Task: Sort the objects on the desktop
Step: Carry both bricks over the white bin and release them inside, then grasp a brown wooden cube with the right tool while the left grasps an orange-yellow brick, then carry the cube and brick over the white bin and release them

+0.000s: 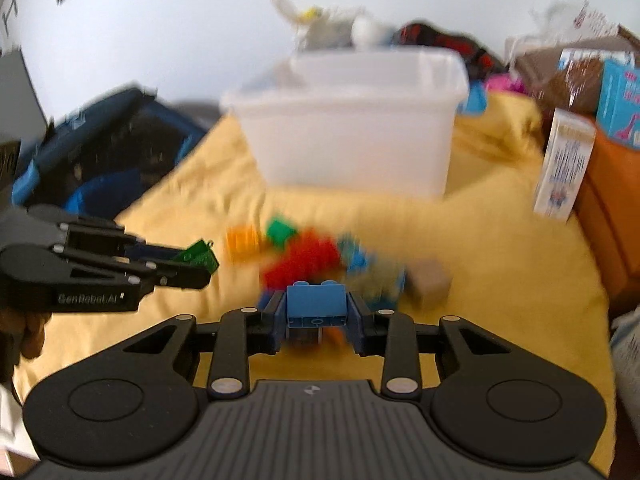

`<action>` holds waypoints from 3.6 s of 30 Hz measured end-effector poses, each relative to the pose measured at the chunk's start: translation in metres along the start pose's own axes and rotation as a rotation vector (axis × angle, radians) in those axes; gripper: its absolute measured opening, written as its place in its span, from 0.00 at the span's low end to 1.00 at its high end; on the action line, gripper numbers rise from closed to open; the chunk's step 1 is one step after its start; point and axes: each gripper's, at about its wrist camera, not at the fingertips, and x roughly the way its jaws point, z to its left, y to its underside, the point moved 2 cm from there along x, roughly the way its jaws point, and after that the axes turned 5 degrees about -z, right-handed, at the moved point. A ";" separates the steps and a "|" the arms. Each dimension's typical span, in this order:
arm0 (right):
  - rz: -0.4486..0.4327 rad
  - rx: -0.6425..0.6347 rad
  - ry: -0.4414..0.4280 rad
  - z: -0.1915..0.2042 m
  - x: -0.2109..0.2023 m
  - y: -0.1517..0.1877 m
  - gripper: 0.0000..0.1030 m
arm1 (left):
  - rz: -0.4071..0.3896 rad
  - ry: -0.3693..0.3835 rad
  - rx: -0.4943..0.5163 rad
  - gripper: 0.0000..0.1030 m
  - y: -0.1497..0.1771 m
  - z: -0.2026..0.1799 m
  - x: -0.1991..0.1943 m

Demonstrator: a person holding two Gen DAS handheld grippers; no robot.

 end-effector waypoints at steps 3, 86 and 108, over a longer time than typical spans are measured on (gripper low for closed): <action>-0.063 0.018 0.003 -0.005 -0.004 -0.039 0.34 | -0.035 -0.008 -0.067 0.23 -0.042 0.015 -0.006; -0.105 0.103 0.065 -0.081 0.008 -0.104 0.35 | -0.098 0.009 -0.066 0.35 -0.113 0.039 0.019; 0.062 0.113 0.070 -0.072 0.095 -0.209 0.60 | 0.064 -0.086 -0.069 0.54 -0.175 0.068 0.090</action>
